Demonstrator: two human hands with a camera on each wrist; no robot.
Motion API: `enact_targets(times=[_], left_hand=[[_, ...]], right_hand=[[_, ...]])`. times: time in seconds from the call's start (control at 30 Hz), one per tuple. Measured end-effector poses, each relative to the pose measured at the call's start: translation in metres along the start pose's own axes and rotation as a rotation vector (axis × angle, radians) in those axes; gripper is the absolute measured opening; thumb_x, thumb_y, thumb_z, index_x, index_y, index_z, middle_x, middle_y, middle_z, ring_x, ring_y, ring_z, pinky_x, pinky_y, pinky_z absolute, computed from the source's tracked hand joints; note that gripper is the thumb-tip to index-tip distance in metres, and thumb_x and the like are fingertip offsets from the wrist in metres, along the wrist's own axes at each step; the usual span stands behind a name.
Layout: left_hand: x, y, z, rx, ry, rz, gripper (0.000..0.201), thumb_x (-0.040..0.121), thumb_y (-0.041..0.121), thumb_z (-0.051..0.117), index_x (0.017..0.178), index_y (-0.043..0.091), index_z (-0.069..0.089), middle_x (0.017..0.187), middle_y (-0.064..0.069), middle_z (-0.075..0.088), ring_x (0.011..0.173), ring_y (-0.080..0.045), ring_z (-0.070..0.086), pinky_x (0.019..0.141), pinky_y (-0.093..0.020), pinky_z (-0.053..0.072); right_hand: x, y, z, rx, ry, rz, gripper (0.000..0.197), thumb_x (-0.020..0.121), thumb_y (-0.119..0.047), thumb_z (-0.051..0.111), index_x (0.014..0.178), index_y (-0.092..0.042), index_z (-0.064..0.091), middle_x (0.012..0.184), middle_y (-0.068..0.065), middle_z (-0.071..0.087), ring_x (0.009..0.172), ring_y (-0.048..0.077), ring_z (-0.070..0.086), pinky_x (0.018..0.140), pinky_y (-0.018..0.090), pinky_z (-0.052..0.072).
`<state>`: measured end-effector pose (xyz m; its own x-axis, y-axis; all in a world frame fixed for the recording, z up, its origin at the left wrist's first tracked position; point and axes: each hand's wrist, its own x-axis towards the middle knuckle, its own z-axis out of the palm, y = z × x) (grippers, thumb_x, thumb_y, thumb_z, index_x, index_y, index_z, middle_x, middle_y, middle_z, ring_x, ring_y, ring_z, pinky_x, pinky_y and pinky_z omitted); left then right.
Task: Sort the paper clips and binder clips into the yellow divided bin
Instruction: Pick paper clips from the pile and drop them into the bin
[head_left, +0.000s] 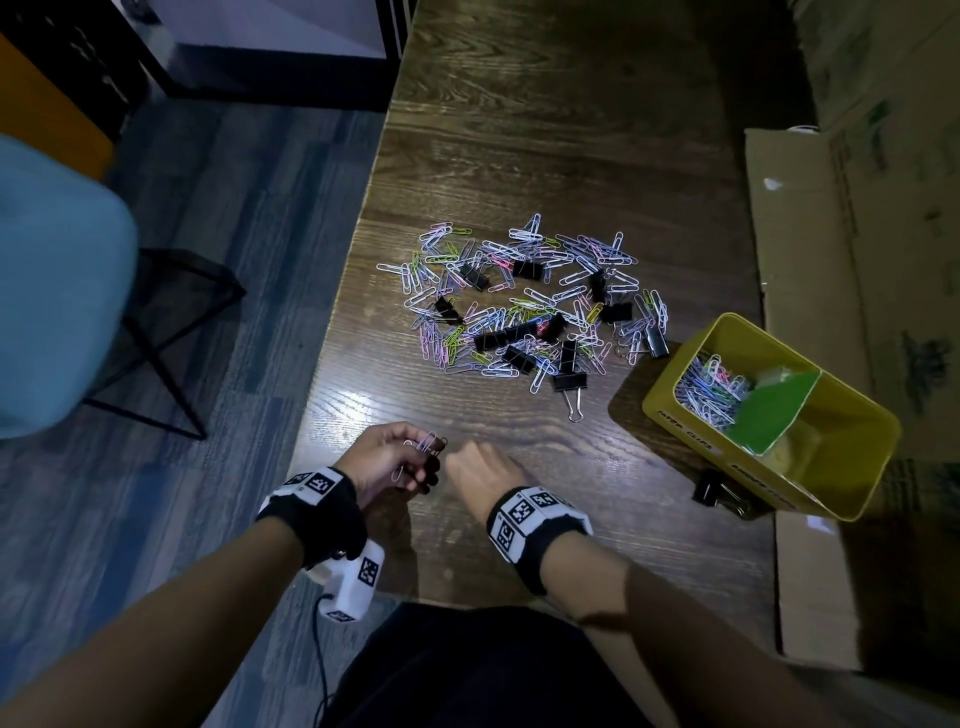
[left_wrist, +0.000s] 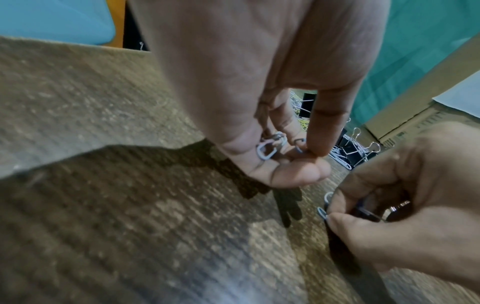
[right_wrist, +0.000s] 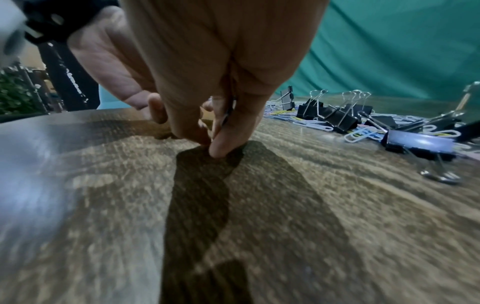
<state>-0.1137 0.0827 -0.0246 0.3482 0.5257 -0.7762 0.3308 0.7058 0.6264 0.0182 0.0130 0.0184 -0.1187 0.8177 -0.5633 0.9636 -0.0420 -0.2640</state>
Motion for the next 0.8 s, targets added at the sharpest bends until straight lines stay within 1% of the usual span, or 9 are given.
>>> enact_targets(times=[0.1,0.2,0.37,0.47,0.57,0.6,0.7,0.8], left_hand=[[0.003,0.007,0.003,0.055,0.019,-0.008,0.024,0.078,-0.018,0.046,0.081,0.0,0.06,0.051,-0.011,0.06,0.039,-0.016,0.053,0.038,-0.02,0.043],[0.007,0.015,0.008,0.109,0.041,-0.01,0.024,0.079,-0.016,0.048,0.077,0.004,0.062,0.052,-0.007,0.059,0.039,-0.013,0.052,0.04,-0.019,0.044],[0.007,0.025,0.015,0.135,0.092,0.001,0.024,0.079,-0.012,0.05,0.073,0.008,0.061,0.046,0.003,0.058,0.039,-0.008,0.049,0.039,-0.016,0.042],[0.006,0.023,0.014,0.131,0.139,-0.01,0.024,0.079,-0.012,0.05,0.074,0.009,0.061,0.048,0.0,0.057,0.039,-0.008,0.05,0.04,-0.017,0.043],[0.005,0.015,0.015,0.143,0.144,-0.029,0.023,0.08,-0.012,0.049,0.076,0.008,0.06,0.056,-0.006,0.055,0.039,-0.009,0.051,0.04,-0.018,0.045],[0.004,0.013,0.016,0.143,0.143,-0.032,0.023,0.08,-0.013,0.048,0.076,0.007,0.06,0.057,-0.007,0.055,0.038,-0.009,0.051,0.039,-0.018,0.045],[0.001,0.011,0.017,0.124,0.156,-0.031,0.025,0.079,-0.014,0.047,0.076,0.007,0.059,0.054,-0.005,0.055,0.036,-0.009,0.05,0.038,-0.017,0.044],[-0.002,0.008,0.014,0.122,0.155,-0.031,0.024,0.079,-0.013,0.048,0.077,0.008,0.059,0.053,-0.004,0.056,0.037,-0.009,0.051,0.04,-0.017,0.044]], right_hand=[[0.002,0.003,-0.004,0.058,0.018,0.025,0.033,0.09,0.009,0.037,0.111,0.0,0.06,0.109,0.02,0.062,0.104,0.035,0.061,0.078,0.041,0.05],[0.005,0.004,-0.002,0.05,0.023,-0.013,0.032,0.089,0.009,0.04,0.112,-0.001,0.06,0.109,0.02,0.062,0.104,0.035,0.061,0.078,0.042,0.05],[0.005,0.008,-0.004,0.015,0.036,-0.066,0.031,0.087,0.012,0.042,0.111,0.004,0.059,0.108,0.022,0.062,0.102,0.038,0.061,0.076,0.04,0.049],[0.006,0.012,-0.009,-0.012,0.059,-0.081,0.033,0.087,0.013,0.041,0.114,0.004,0.058,0.111,0.021,0.062,0.105,0.037,0.061,0.076,0.04,0.049],[0.009,0.012,-0.007,-0.025,0.057,-0.08,0.034,0.086,0.012,0.042,0.114,0.001,0.059,0.11,0.019,0.063,0.104,0.036,0.061,0.073,0.038,0.049],[0.01,0.011,-0.007,-0.034,0.052,-0.086,0.033,0.087,0.012,0.042,0.113,0.001,0.06,0.11,0.019,0.063,0.105,0.036,0.061,0.073,0.039,0.049],[0.012,0.011,-0.005,-0.068,0.023,-0.114,0.031,0.087,0.011,0.041,0.112,0.004,0.059,0.111,0.021,0.062,0.105,0.037,0.06,0.078,0.042,0.051],[0.013,0.012,-0.007,-0.085,0.031,-0.161,0.029,0.086,0.012,0.043,0.107,0.004,0.06,0.107,0.021,0.063,0.102,0.037,0.061,0.077,0.042,0.05]])
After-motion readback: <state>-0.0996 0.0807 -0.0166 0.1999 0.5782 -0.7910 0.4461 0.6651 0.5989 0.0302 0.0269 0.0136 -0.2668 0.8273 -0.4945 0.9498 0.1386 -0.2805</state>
